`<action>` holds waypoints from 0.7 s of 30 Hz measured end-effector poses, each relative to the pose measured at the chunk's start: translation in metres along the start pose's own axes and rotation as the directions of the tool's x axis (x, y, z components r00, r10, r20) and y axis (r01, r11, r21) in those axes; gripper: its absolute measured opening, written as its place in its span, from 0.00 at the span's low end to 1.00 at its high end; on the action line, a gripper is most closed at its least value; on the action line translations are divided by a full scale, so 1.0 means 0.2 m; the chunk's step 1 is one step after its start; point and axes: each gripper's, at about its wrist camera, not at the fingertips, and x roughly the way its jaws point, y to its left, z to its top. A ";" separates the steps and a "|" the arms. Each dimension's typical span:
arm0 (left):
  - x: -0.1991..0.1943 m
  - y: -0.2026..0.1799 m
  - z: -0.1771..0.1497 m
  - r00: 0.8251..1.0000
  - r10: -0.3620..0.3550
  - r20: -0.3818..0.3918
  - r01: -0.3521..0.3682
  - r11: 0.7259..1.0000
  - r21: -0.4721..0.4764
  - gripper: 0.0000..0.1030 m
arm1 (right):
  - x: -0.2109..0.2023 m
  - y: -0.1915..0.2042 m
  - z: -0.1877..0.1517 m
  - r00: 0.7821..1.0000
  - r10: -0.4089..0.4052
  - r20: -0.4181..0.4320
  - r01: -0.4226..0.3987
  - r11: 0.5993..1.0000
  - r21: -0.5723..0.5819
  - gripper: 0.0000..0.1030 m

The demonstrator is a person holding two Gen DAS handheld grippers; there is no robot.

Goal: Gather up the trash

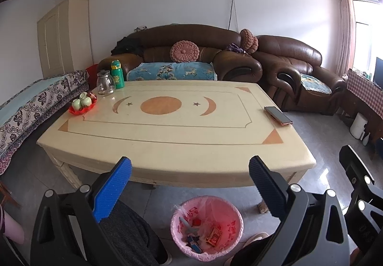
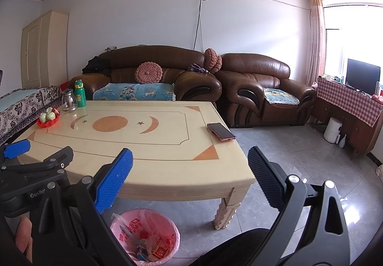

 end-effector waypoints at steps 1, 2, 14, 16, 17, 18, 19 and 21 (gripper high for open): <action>0.00 0.00 -0.01 1.000 0.005 0.005 -0.005 1.000 0.004 0.93 | 0.00 0.00 0.00 1.000 0.000 0.000 0.000 1.000 0.000 0.92; -0.01 0.00 -0.01 1.000 0.004 0.005 -0.004 1.000 0.009 0.93 | 0.00 0.00 0.00 1.000 0.000 0.000 0.000 1.000 0.001 0.92; 0.00 -0.02 -0.02 1.000 -0.006 -0.012 0.006 1.000 0.029 0.93 | 0.01 -0.01 0.00 1.000 0.004 -0.001 -0.004 1.000 0.007 0.92; 0.01 -0.02 -0.01 1.000 -0.006 -0.025 0.007 0.999 0.033 0.93 | 0.01 -0.01 0.00 1.000 0.003 -0.001 -0.003 1.000 0.004 0.92; 0.01 -0.02 -0.01 1.000 -0.004 -0.026 0.005 0.999 0.032 0.93 | 0.01 -0.02 0.00 1.000 0.005 -0.002 -0.005 1.000 0.005 0.92; 0.02 -0.02 0.00 1.000 -0.005 -0.028 0.006 0.999 0.033 0.93 | 0.01 -0.02 0.00 1.000 0.007 -0.003 -0.007 1.000 0.005 0.92; 0.02 -0.02 0.00 0.999 -0.007 -0.031 0.008 0.999 0.033 0.93 | 0.01 -0.02 0.00 1.000 0.007 -0.002 -0.007 1.000 0.005 0.92; 0.03 -0.01 0.00 0.999 -0.005 -0.038 0.006 1.000 0.029 0.93 | 0.01 -0.02 0.00 1.000 0.006 -0.002 -0.006 1.000 0.004 0.92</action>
